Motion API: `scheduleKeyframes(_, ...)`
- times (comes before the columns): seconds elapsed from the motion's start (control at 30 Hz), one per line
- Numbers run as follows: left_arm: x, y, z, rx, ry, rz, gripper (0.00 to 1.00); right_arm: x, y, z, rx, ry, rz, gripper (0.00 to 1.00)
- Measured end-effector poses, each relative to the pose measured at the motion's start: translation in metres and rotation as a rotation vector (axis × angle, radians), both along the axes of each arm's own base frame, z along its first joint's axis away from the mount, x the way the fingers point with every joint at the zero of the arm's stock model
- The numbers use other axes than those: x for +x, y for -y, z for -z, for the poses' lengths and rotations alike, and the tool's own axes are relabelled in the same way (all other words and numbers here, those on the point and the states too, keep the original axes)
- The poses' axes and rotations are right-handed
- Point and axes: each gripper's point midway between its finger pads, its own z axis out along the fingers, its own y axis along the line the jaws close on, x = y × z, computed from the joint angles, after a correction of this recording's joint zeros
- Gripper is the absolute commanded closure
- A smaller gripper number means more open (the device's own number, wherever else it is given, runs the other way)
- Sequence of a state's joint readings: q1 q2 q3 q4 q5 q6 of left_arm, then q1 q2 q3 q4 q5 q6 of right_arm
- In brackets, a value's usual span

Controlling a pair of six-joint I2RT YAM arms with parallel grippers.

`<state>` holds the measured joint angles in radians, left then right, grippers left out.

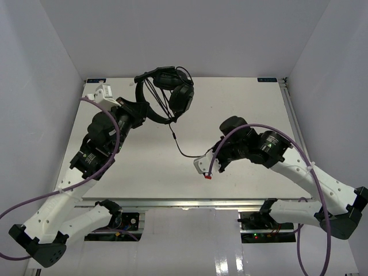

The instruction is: Wrap the headphones

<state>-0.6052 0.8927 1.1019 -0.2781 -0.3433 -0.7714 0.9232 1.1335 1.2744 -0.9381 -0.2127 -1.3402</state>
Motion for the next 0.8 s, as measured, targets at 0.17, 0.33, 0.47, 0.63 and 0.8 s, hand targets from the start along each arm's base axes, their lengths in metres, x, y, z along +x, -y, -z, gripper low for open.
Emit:
scheduleKeyframes(0.17,0.010,-0.005,0.023,0.079,-0.056,-0.050,1.00,-0.008,-0.001,-0.018,-0.070,0.141,-0.029,0.92)
scheduleKeyframes(0.33,0.011,-0.017,0.034,0.161,-0.079,-0.099,1.00,-0.009,0.003,-0.037,-0.103,0.231,-0.019,0.92)
scheduleKeyframes(0.47,0.010,-0.024,0.035,0.191,-0.074,-0.119,1.00,-0.014,0.013,-0.035,-0.166,0.259,-0.021,0.92)
scheduleKeyframes(0.63,0.004,-0.026,0.032,0.191,-0.060,-0.109,1.00,-0.014,0.028,-0.021,-0.244,0.271,-0.010,0.92)
scheduleKeyframes(0.8,0.000,-0.028,0.032,0.200,-0.060,-0.102,1.00,-0.012,0.038,-0.011,-0.300,0.275,0.009,0.92)
